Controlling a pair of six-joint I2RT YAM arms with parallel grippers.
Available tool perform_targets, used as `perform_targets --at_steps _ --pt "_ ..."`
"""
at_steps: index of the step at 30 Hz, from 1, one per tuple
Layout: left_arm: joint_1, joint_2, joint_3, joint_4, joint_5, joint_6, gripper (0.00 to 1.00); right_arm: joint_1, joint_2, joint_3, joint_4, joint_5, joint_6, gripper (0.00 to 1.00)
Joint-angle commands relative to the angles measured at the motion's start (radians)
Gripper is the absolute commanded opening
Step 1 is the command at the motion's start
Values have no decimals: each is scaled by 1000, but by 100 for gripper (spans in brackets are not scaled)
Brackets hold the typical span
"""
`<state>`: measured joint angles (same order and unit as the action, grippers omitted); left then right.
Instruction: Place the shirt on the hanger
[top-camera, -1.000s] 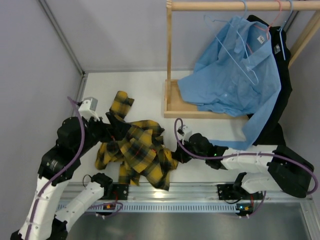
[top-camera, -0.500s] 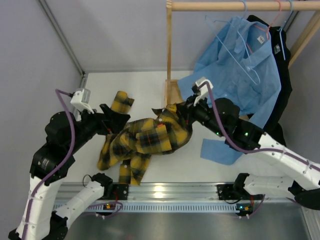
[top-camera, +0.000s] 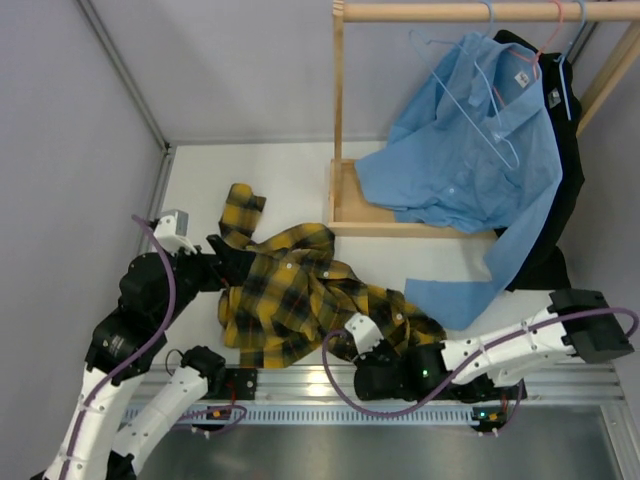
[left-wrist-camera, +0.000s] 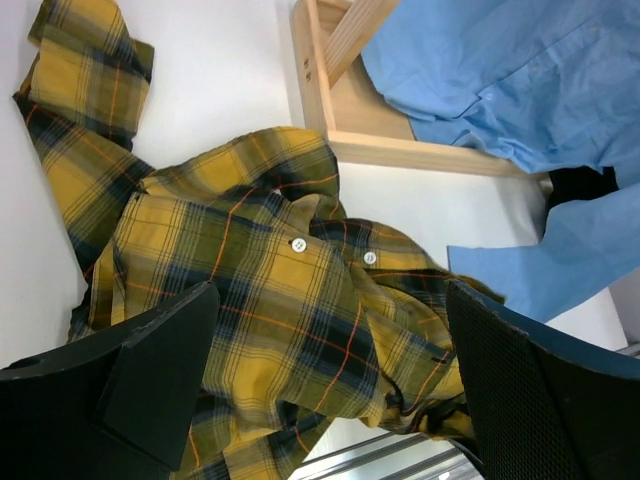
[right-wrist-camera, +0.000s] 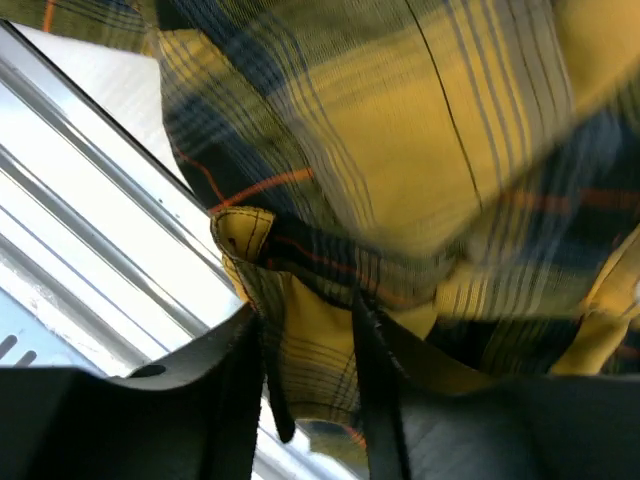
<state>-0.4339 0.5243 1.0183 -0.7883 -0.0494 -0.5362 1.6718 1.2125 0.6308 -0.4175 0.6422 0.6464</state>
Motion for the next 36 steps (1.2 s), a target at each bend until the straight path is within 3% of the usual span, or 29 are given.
perform_targets --at_steps 1,2,3,6,8,13,17,19,22,31,36 --pt "0 -38 -44 34 -17 8 98 162 -7 81 -207 332 450 38" --pt "0 -43 -55 34 -20 8 98 186 -1 104 -252 344 478 67" --pt "1 -47 -64 34 -20 7 98 201 15 150 -295 350 524 78" --pt "1 -47 -106 35 -7 8 98 209 13 207 -391 346 538 84" --pt "1 -35 -132 34 -4 19 98 203 -14 217 -426 349 539 82" --pt "1 -6 -139 40 28 41 98 133 -284 150 -478 330 630 79" --pt "0 -6 -162 55 45 33 98 -15 -538 23 -484 298 659 57" --pt "1 -7 -167 58 45 35 98 -44 -577 -2 -484 274 662 56" --pt "1 -20 -169 61 45 38 98 -85 -574 -37 -484 220 674 56" --pt "0 -21 -170 64 94 47 98 -147 -361 -102 -483 143 766 49" --pt "0 -30 -175 69 100 50 98 -222 -324 -170 -278 56 633 41"
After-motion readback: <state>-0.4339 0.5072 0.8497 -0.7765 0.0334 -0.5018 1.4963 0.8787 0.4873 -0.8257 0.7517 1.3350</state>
